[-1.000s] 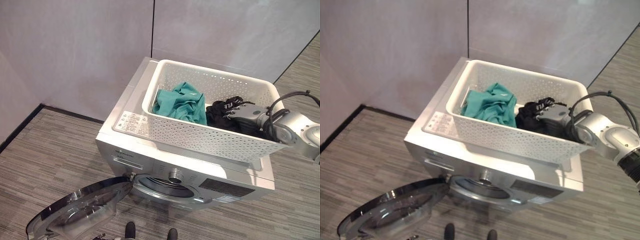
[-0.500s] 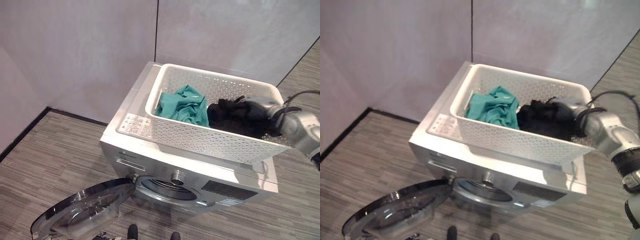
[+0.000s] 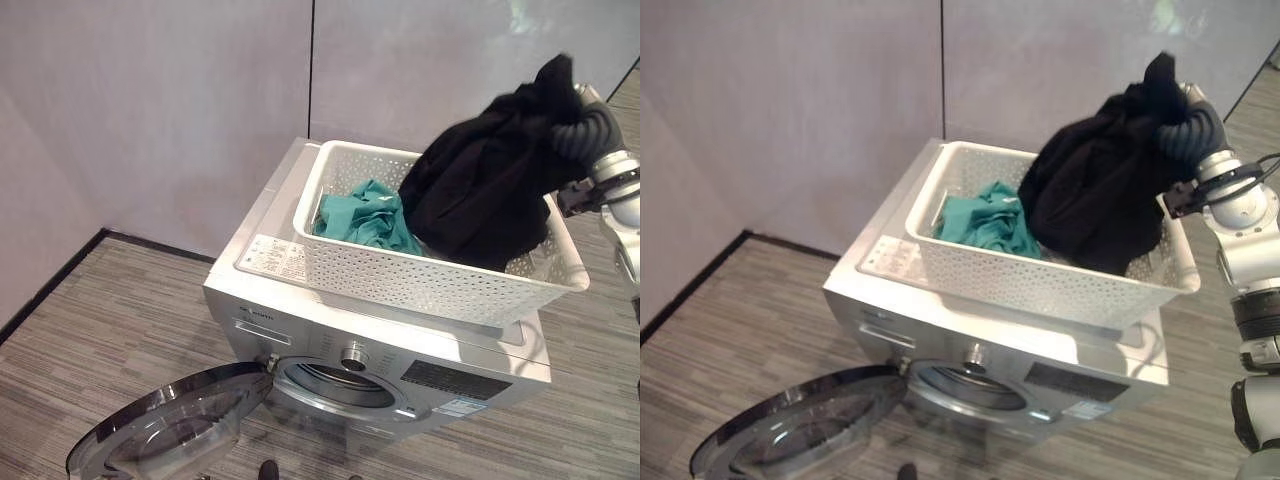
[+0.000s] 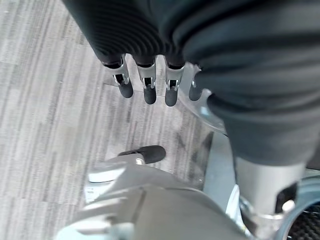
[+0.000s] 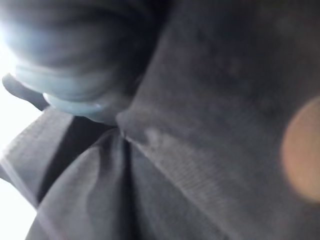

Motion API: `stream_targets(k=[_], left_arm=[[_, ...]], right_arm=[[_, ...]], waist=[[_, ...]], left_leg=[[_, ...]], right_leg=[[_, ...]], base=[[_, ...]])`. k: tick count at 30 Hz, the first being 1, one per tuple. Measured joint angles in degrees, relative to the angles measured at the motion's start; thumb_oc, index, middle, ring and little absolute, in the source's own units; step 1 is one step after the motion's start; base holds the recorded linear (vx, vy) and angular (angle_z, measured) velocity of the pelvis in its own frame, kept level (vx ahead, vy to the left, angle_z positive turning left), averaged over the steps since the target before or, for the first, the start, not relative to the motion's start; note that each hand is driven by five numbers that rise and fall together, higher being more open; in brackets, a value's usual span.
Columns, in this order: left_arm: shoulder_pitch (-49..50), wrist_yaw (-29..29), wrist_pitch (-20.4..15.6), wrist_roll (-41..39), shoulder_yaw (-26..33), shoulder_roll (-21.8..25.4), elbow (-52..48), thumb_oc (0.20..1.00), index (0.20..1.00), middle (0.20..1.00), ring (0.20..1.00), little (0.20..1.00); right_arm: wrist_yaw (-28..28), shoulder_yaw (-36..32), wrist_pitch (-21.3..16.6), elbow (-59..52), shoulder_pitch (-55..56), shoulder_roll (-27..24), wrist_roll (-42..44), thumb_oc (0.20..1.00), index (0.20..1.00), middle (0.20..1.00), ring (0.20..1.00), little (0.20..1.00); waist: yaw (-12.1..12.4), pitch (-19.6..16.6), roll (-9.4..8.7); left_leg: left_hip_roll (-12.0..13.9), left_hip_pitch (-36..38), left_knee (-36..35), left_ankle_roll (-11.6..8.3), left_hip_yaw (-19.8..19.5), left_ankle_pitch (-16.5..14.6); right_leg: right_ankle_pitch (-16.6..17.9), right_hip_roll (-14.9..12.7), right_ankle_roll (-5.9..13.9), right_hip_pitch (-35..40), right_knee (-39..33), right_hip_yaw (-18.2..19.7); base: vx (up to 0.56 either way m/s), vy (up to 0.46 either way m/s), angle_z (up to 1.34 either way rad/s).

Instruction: Grab the laundry basket,head to the washer,open it,put in the laundry and shut it.

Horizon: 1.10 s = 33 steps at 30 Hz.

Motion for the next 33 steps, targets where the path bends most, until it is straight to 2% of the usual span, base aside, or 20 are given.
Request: stream_targets(k=[5,7,10,13,15,18,19,23,25,30,33], left_arm=[[0.18,1.35,0.4,-0.12,0.0,-1.4,0.08,1.0,1.0,1.0,1.0,1.0],[0.05,1.96,0.45,-0.28,-0.17,-1.41,0.08,1.0,1.0,1.0,1.0,1.0],[-0.07,3.39,0.64,-0.58,-0.41,-1.36,0.05,1.0,1.0,1.0,1.0,1.0],[0.06,4.35,1.02,-0.75,-1.49,-1.18,0.07,1.0,1.0,1.0,1.0,1.0],[-0.05,4.63,1.63,-2.09,-2.44,-1.18,0.02,1.0,1.0,1.0,1.0,1.0],[-0.78,5.31,1.57,-2.82,-3.0,-0.76,-0.93,1.0,1.0,1.0,1.0,1.0],[-0.78,5.79,1.61,-2.82,-4.24,-0.72,-0.72,1.0,1.0,1.0,1.0,1.0],[-1.22,6.58,1.59,-3.31,-4.65,-0.6,-0.66,1.0,1.0,1.0,1.0,1.0],[-1.16,6.62,1.54,-4.96,-4.65,-0.6,-1.36,1.0,1.0,1.0,1.0,1.0],[-0.47,7.11,1.48,-5.1,-6.73,-0.66,-2.86,1.0,1.0,1.0,1.0,1.0],[-0.27,7.7,1.49,-5.13,-6.86,-0.65,-3.49,1.0,1.0,1.0,1.0,1.0]], right_arm=[[-2.51,-0.22,-2.95,-9.39,-0.89,1.49,9.98,0.2,0.2,0.2,0.2,0.2],[-3.28,0.03,-4.01,-9.65,-3.31,2.41,11.53,0.2,0.2,0.2,0.2,0.2],[-7.93,0.08,-6.37,-7.66,-11.08,6.82,16.16,0.2,0.2,0.2,0.2,0.2],[-11.5,0.13,-8.42,-6.67,-16.58,8.32,19.25,0.2,0.2,0.2,0.2,0.2],[-14.12,0.14,-9.77,-4.67,-20.84,11.47,19.92,0.2,0.2,0.2,0.2,0.2],[-19.08,1.26,-11.1,-0.78,-29.31,13.59,20.59,0.2,0.2,0.2,0.2,0.2],[-20.68,1.31,-11.55,1.77,-32.75,15.88,20.79,0.2,0.2,0.2,0.2,0.2],[-25.39,2.01,-13.52,3.83,-40.81,18.59,21.08,0.2,0.2,0.2,0.2,0.2],[-26.7,2.55,-15.19,3.03,-42.67,20.01,21.16,0.2,0.2,0.2,0.2,0.2],[-28.22,2.78,-16.42,-2.24,-41.16,23.77,21.2,0.2,0.2,0.2,0.2,0.2],[-28.42,2.93,-16.62,-7.05,-38.7,23.95,20.61,0.2,0.2,0.2,0.2,0.2]], waist=[[-0.24,-1.23,0.04],[-0.21,-1.26,-0.02],[-0.27,-1.86,-0.21],[-0.11,-2.65,-0.91],[-0.23,-3.05,-1.19],[0.25,-3.77,-1.79],[0.0,-3.94,-1.71],[0.45,-4.11,-1.65],[0.68,-4.28,-1.64],[0.52,-4.73,-1.07],[0.57,-4.77,-0.83]], left_leg=[[0.17,0.4,-0.01,0.01,0.45,0.01],[0.18,0.8,-0.01,0.01,0.5,0.01],[0.18,1.11,-0.01,-0.01,0.53,0.0],[0.16,1.09,-0.01,-0.01,0.49,0.0],[0.15,1.13,-0.01,-0.01,0.55,0.0],[0.11,1.11,0.0,0.0,0.25,0.03],[0.07,1.13,-0.01,0.0,0.28,0.03],[0.02,1.01,-0.01,-0.01,-0.1,0.04],[0.0,0.94,-0.01,-0.03,-0.29,0.06],[-0.1,0.9,-0.02,-0.05,-0.47,0.06],[-0.11,0.87,-0.01,-0.08,-0.73,0.1]], right_leg=[[0.1,0.16,-0.14,0.13,0.0,0.68],[0.11,0.17,-0.15,0.5,0.0,0.76],[0.1,0.16,-0.12,0.82,0.0,0.84],[0.09,0.14,-0.12,0.82,0.0,0.84],[0.1,0.12,-0.13,0.83,0.0,0.89],[0.11,0.09,-0.14,0.98,-0.01,0.67],[0.11,0.05,-0.14,0.99,-0.01,0.7],[0.09,0.0,-0.13,1.07,-0.01,0.19],[0.04,-0.01,-0.15,1.1,-0.01,-0.09],[-0.01,-0.1,-0.16,1.11,-0.01,-0.2],[-0.02,-0.08,-0.18,1.19,-0.01,-0.42]], base=[[0.01,-0.007,-0.05],[0.0,-0.001,-0.02],[0.0,0.0,0.0],[0.0,0.0,0.0],[0.0,0.0,0.0],[0.0,0.001,0.03],[0.0,0.0,0.0],[0.0,0.003,0.05],[-0.02,0.006,0.05],[0.0,0.002,0.01],[-0.02,0.015,0.04]])
